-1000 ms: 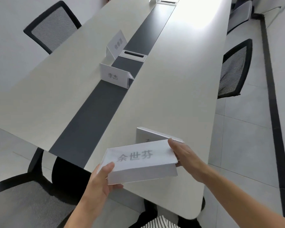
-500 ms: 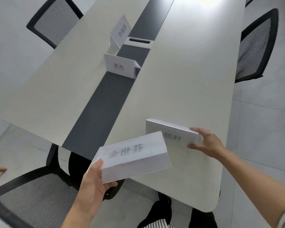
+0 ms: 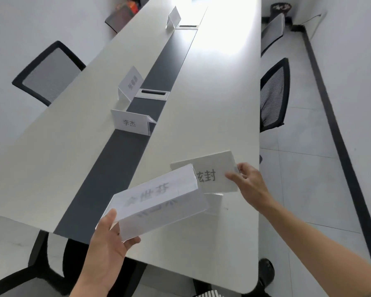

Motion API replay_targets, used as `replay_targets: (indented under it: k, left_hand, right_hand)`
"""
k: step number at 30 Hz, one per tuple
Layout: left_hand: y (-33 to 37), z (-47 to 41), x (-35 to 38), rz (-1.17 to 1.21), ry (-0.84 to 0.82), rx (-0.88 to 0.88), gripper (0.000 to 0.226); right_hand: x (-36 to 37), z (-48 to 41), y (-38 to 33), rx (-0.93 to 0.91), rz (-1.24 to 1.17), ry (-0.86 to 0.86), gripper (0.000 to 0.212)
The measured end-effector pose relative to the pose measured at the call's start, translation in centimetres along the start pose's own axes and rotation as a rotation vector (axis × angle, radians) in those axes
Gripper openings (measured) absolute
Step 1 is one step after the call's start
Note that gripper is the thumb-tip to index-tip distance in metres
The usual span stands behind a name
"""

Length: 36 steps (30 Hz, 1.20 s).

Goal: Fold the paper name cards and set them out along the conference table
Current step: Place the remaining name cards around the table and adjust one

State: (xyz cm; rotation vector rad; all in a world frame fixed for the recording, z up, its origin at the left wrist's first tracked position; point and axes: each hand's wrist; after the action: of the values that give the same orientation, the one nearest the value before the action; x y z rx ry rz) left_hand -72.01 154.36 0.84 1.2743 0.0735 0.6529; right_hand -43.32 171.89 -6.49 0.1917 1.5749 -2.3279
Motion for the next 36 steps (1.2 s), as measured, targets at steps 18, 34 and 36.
replay_targets:
  k: [18,34,36]
  left_hand:
    - [-7.8,0.8,29.1,-0.010,-0.228,-0.060,0.025]
    - [-12.8,-9.5,46.1,0.086,0.013,-0.065,0.024]
    - [-12.7,-13.1,48.4,0.141,0.039,-0.052,0.026]
  right_hand:
    - [-33.9,6.5,9.1,0.175,-0.604,0.239,0.026]
    - [-49.1,-9.4,8.2,0.207,-0.550,0.239,0.022]
    - [-50.8,-13.4,6.7,0.195,-0.525,0.228,0.024]
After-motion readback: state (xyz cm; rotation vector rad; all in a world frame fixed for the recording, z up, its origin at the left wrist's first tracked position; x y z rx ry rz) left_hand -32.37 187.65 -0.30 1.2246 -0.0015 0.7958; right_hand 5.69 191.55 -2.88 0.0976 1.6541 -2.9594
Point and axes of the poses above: each hand's wrist, its own z-axis away from the middle knuckle, its own x-axis out of the palm, y = z × x, and after that the axes turned 9 degrees about x, right-handed
